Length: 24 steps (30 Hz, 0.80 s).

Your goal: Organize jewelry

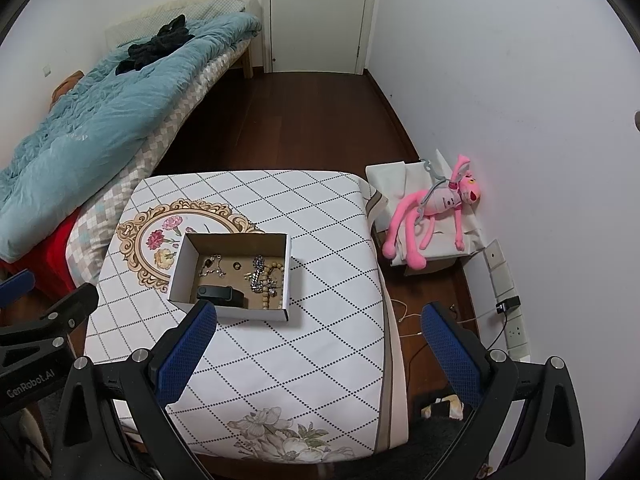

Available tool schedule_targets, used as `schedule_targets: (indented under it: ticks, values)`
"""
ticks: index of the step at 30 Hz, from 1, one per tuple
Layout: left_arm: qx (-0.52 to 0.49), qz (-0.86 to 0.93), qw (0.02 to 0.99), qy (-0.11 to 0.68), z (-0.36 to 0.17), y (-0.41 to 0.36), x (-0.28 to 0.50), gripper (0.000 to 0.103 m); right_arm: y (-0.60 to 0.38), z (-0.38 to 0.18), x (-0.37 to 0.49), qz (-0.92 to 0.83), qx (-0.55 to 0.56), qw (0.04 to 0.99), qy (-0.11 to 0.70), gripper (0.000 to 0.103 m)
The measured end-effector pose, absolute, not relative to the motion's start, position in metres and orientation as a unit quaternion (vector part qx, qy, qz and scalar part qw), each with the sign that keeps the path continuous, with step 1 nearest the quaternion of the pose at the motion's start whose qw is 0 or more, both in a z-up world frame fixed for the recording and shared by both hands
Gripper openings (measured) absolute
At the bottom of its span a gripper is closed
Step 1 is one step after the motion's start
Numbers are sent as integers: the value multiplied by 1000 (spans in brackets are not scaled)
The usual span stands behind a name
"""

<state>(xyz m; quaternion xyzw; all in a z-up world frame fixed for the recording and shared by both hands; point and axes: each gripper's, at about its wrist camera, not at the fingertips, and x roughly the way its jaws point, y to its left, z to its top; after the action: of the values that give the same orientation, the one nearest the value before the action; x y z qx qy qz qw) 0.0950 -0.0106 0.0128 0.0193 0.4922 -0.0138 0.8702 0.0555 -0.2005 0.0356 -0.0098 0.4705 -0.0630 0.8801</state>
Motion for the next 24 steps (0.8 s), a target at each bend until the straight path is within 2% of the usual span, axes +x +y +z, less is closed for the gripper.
schedule_targets:
  ticks: [24]
  values:
    - [19,-14,871,491,15,-11,94,103,-203,39,56,-60,-7,881,470,103]
